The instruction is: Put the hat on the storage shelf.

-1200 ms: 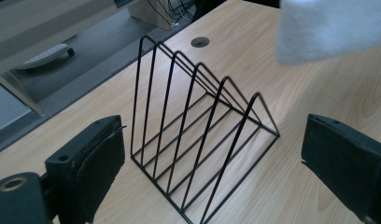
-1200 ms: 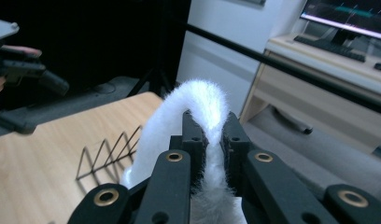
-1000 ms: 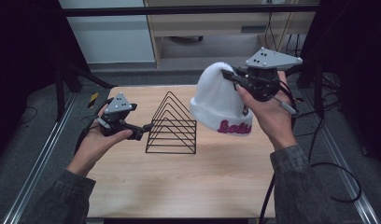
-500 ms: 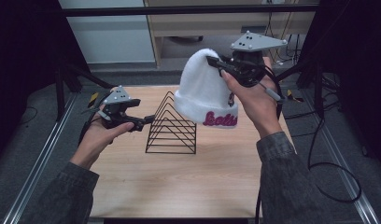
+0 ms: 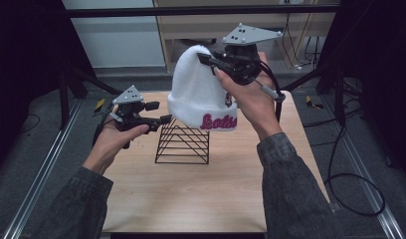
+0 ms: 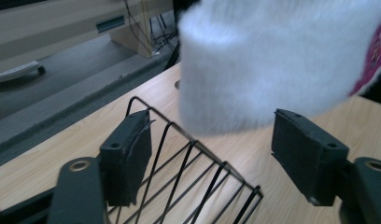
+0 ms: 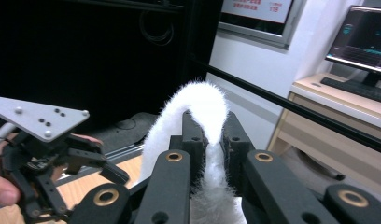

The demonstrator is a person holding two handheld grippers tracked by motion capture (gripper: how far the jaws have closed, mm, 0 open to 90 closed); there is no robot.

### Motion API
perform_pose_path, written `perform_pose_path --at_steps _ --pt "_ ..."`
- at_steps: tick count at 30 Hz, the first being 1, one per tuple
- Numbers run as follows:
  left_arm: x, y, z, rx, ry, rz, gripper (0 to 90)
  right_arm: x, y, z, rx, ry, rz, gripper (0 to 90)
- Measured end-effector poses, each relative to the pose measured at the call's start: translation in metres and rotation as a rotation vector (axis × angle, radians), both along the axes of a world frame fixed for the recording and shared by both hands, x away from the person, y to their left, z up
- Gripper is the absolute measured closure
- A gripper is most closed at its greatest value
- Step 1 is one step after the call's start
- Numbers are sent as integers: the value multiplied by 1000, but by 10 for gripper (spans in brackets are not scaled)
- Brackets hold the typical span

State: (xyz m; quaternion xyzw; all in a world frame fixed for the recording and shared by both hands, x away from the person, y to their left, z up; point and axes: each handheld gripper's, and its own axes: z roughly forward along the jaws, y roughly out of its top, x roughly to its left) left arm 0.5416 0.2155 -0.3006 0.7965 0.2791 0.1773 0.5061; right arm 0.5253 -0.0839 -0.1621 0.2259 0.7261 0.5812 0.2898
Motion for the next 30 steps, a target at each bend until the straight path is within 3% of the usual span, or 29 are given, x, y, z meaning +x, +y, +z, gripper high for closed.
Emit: perform_pose_path --at_steps 7,10,15,21,30 --pt "3 0 0 -25 -6 4 388 2 17 -3 -13 2 42 835" --pt "4 0 0 -37 1 -3 510 4 22 -5 -20 7 55 835" --pt "2 0 2 -23 -7 24 719 7 25 -7 -34 4 63 834" --pt "-5 -4 5 17 -63 55 741 14 18 -10 -30 21 47 833" --pt "-8 -4 6 32 -79 78 737 21 16 -15 -29 29 31 831"
